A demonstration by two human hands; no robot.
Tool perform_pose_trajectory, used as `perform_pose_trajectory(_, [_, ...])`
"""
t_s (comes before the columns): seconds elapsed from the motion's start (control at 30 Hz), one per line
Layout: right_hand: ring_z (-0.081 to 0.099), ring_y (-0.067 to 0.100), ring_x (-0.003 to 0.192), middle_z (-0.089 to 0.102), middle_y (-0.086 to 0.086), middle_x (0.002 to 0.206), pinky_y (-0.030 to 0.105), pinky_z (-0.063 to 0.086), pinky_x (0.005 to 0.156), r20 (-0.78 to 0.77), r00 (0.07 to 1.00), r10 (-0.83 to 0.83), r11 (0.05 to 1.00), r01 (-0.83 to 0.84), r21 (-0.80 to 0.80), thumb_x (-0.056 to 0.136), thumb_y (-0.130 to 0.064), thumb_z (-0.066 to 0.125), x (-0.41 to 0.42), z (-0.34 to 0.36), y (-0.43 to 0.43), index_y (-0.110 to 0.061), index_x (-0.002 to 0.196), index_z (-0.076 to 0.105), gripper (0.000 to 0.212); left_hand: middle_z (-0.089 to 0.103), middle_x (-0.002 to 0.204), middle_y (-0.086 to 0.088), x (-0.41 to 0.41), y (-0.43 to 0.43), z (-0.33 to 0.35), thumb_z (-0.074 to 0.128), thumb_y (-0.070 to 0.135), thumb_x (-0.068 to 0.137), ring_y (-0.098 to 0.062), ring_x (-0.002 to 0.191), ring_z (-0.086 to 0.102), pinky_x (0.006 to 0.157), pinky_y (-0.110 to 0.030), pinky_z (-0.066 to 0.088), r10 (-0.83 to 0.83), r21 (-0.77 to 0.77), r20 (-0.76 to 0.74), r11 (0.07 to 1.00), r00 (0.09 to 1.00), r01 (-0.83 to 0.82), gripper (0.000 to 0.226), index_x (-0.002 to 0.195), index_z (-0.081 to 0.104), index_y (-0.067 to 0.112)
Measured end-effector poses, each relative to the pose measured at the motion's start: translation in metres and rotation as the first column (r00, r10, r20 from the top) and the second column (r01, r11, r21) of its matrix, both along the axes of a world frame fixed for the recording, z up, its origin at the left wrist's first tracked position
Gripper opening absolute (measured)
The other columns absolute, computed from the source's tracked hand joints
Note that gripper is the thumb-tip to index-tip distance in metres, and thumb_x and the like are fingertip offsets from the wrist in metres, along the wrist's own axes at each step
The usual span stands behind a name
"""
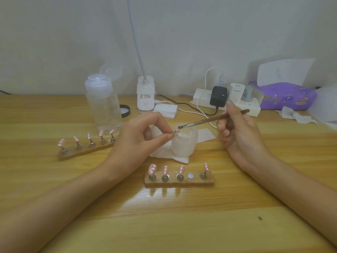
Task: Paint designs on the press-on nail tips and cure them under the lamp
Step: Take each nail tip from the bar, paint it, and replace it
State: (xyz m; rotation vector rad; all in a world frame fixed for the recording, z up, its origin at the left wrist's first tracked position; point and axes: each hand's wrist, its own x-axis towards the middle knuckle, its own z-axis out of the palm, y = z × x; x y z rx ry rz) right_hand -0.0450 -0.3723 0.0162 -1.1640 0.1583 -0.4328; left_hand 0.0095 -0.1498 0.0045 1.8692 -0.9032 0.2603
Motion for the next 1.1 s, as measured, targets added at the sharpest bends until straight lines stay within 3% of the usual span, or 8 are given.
perform_pose_trajectory(0.27, [0.045,0.005,0.038,0.056,-0.002,0.048,0.014,0.037,0.040,-0.007,0.997,-0.072,0.997,0.071,-0.038,0.101,-0.026,0.053,-0.0009,0.0016,0.0027,-0.015,0.075,0.054,0.028,0.054,0.064,0.026,0.0008,-0.0003,-0.0005,0.077,0.019,0.085,-0.006,0.051,0.039,0.056,-0.008,0.034,0.008,-0.002,0.006,1.000,1.000,-0.008,0.014,0.078,0.066,0.026])
perform_pose_trajectory(0.43, [0.047,0.007,0.042,0.058,0.000,0.050,0.014,0.038,0.041,0.057,0.998,0.008,0.998,-0.004,-0.066,0.098,-0.029,0.054,-0.0014,0.0021,0.0060,-0.016,0.075,0.054,0.026,0.055,0.066,0.028,-0.0004,-0.0003,0.0005,0.076,0.018,0.085,-0.005,0.051,0.039,0.056,-0.007,0.034,0.007,0.003,0.013,1.000,1.000,-0.007,0.012,0.080,0.067,0.024])
perform_pose_trajectory(0.6, [0.048,0.006,0.040,0.057,0.000,0.048,0.014,0.038,0.040,0.021,0.996,-0.082,0.995,0.083,-0.057,0.101,-0.026,0.053,-0.0013,0.0017,0.0027,-0.016,0.073,0.055,0.029,0.056,0.067,0.028,-0.0005,-0.0001,0.0011,0.076,0.020,0.085,-0.006,0.052,0.041,0.057,-0.008,0.036,0.011,0.009,0.010,1.000,1.000,-0.011,0.010,0.081,0.067,0.024])
perform_pose_trajectory(1.1, [0.048,0.009,0.043,0.058,0.001,0.050,0.017,0.039,0.041,0.105,0.994,-0.029,0.992,0.042,-0.123,0.101,-0.027,0.052,-0.0023,0.0005,0.0042,-0.015,0.075,0.053,0.028,0.055,0.062,0.032,-0.0026,-0.0014,0.0016,0.075,0.013,0.086,-0.003,0.049,0.042,0.054,-0.006,0.034,0.007,0.002,-0.002,1.000,1.000,-0.007,0.016,0.078,0.064,0.022])
